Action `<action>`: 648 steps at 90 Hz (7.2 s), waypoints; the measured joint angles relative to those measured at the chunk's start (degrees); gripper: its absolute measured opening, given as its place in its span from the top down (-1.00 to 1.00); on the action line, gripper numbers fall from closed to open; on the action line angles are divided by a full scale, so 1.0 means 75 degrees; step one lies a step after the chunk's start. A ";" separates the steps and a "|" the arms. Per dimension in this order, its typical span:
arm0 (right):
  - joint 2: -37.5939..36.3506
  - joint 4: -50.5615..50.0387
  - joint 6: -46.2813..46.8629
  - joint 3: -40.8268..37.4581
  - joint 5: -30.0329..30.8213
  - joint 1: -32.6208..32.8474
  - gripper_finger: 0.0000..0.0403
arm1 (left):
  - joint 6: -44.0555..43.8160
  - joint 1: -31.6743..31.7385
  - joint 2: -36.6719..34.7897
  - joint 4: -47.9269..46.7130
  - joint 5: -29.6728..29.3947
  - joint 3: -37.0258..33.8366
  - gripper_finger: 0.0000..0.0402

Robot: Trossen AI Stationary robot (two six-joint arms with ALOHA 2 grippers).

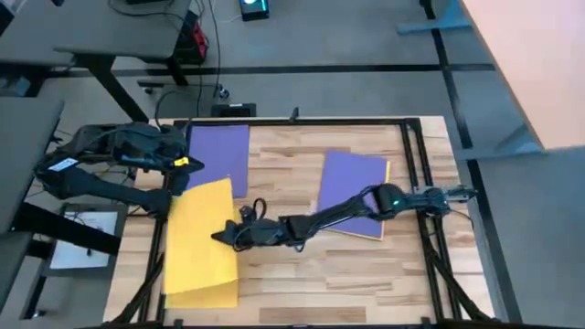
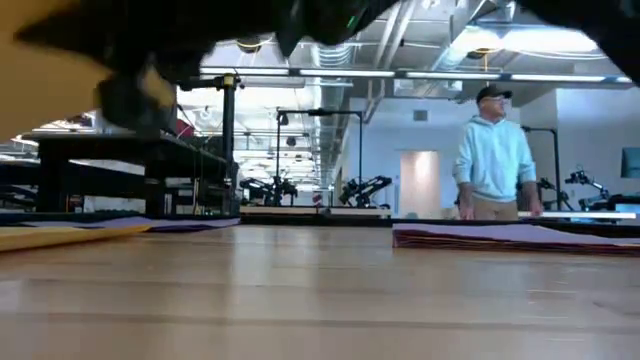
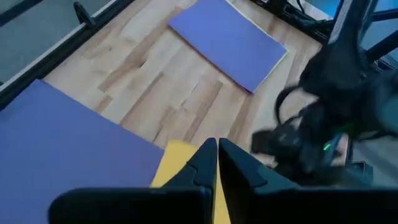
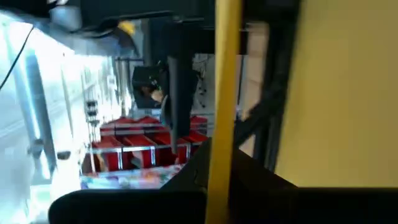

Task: Organize paper
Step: Stack the yellow paper on top of the other yellow paper, then stack the purple paper on top of the other purple paper

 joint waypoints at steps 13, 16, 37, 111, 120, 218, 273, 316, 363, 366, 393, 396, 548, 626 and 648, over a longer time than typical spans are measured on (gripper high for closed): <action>0.0741 -0.0629 0.0302 0.1025 0.0469 0.0124 1.00 | 0.0000 0.0000 0.0000 -0.0096 0.0003 0.0003 1.00; 0.0854 -0.0860 0.0304 0.1237 0.0566 0.0167 1.00 | 0.0002 0.0000 0.0000 -0.0165 0.0003 0.0003 1.00; 0.1191 -0.2191 0.0262 0.1845 0.1358 0.0551 1.00 | 0.0289 0.0000 0.0000 -0.0377 -0.0077 0.0003 1.00; 0.1503 -0.1302 -0.0207 0.1863 0.1002 0.0417 0.56 | 0.0315 0.0009 0.0003 -0.0440 -0.0309 0.0003 1.00; 0.1505 -0.1321 -0.0212 0.1874 0.0921 0.0373 0.34 | 0.0315 0.0009 0.0006 -0.0595 -0.0329 0.0003 1.00; 0.1540 -0.1928 -0.0407 0.2260 0.0380 0.0501 0.41 | 0.0409 0.0012 0.0023 -0.0825 -0.0344 0.0006 1.00; 0.1380 -0.3441 -0.0941 0.2290 -0.0785 0.0231 0.41 | 0.0495 0.0012 0.0020 -0.0989 -0.0341 0.0006 1.00; 0.1322 -0.3817 -0.1050 0.2290 -0.1912 0.0149 0.41 | 0.0512 0.0012 0.0020 -0.1032 -0.0341 0.0006 1.00; 0.0655 -0.5880 -0.2396 0.2293 -0.2055 -0.0070 0.41 | 0.0509 0.0012 0.0020 -0.1032 -0.0350 0.0006 1.00; 0.0590 -0.5988 -0.2478 0.2293 -0.2056 -0.0074 0.41 | 0.0507 0.0012 0.0020 -0.1032 -0.0350 0.0006 1.00; 0.0027 -0.6613 -0.3238 0.2293 -0.2055 -0.0180 0.41 | 0.0602 0.0012 0.0020 -0.1168 -0.0350 0.0006 1.00; -0.0062 -0.6642 -0.3405 0.2293 -0.2056 -0.0210 0.41 | 0.0603 0.0012 0.0020 -0.1158 -0.0350 0.0006 1.00; -0.6923 -0.4676 -0.5355 -0.9253 -0.2845 -0.3921 0.15 | 0.2276 0.2078 0.3884 0.3509 0.2955 -0.2915 1.00; -0.7416 -0.4590 -0.6509 -0.8355 -0.4695 -0.4211 0.21 | 0.0726 0.2075 0.3879 0.8730 0.2958 -0.5397 1.00; -0.9105 -0.8930 -0.7060 -0.8390 -0.0725 -0.4995 0.21 | 0.0626 0.1979 0.5360 0.9246 0.3025 -0.4140 1.00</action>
